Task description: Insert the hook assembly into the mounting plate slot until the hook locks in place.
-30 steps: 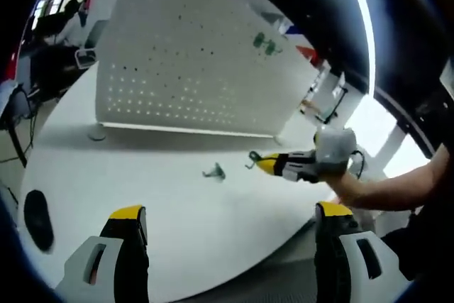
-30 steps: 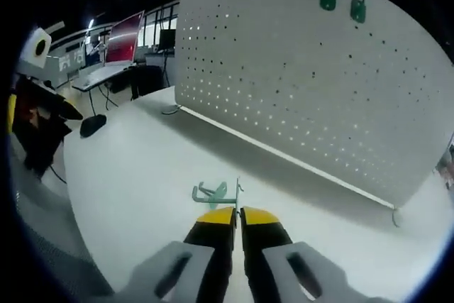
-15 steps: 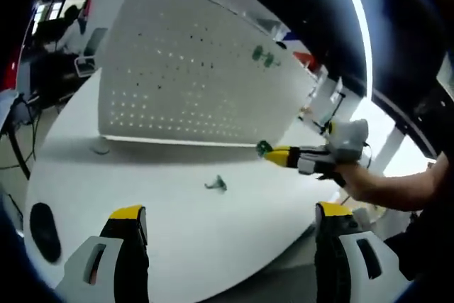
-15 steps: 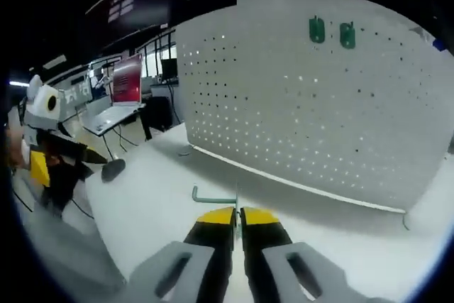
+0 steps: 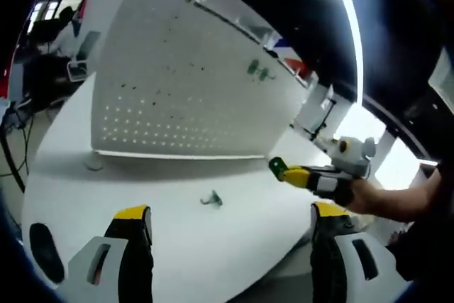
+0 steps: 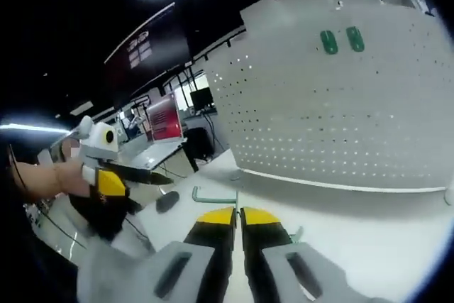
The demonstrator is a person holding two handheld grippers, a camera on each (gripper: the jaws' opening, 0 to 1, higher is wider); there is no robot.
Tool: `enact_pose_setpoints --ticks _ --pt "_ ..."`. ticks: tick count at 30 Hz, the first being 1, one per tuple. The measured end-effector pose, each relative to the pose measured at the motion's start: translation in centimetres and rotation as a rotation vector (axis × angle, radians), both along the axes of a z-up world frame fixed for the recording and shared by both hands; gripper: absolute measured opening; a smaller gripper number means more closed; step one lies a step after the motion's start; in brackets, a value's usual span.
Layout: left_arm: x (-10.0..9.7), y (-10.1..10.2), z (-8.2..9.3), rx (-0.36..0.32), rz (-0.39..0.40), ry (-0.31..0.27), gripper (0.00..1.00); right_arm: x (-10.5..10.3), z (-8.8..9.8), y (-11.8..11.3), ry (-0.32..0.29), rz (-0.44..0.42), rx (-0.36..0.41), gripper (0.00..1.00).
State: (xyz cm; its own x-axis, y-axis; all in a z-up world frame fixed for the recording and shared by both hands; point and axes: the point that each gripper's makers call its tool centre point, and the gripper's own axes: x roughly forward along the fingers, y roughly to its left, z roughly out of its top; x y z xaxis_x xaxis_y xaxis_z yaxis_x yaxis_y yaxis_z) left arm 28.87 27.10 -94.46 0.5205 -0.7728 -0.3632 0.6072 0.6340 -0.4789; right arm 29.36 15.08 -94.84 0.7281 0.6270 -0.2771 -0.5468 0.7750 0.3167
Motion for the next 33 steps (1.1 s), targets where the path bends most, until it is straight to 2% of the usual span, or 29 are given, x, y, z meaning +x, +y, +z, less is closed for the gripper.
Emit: enact_pose_setpoints --ticks 4,7,10,14,16,17,23,26,29,33 --pt "-0.1 -1.0 1.0 -0.044 -0.034 -0.019 0.86 -0.8 1.3 1.1 -0.006 0.044 0.097 0.0" --pt "-0.3 -1.8 1.8 -0.112 -0.049 0.002 0.81 -1.3 1.9 1.9 -0.013 0.084 0.14 0.0" --pt "-0.2 -2.2 2.5 -0.156 -0.065 0.001 0.73 -1.8 2.8 2.6 0.009 0.11 0.246 0.0" --pt "-0.3 -2.9 3.6 -0.201 -0.094 -0.006 0.67 -2.1 3.8 2.9 0.019 0.134 0.343 0.0" --pt "-0.5 -3.5 4.4 -0.262 -0.116 0.013 0.62 -2.3 4.0 3.0 0.017 0.144 0.352 0.0" --pt "-0.5 -3.7 4.7 -0.279 -0.12 0.011 0.6 -2.5 4.3 3.3 0.022 0.162 0.385 0.0" --pt "-0.7 -5.0 5.7 -0.329 -0.166 0.021 0.51 -3.4 5.4 4.0 0.029 0.207 0.477 0.0" --pt "-1.2 -5.9 6.7 -0.396 -0.204 0.04 0.48 -3.7 6.0 4.3 0.033 0.231 0.517 0.0" --pt "-1.6 -6.5 7.3 -0.422 -0.241 0.041 0.41 -4.0 6.5 4.5 0.028 0.248 0.549 0.0" --pt "-2.3 -7.2 8.4 -0.491 -0.285 0.065 0.35 -4.5 7.4 4.9 0.03 0.286 0.603 0.0"
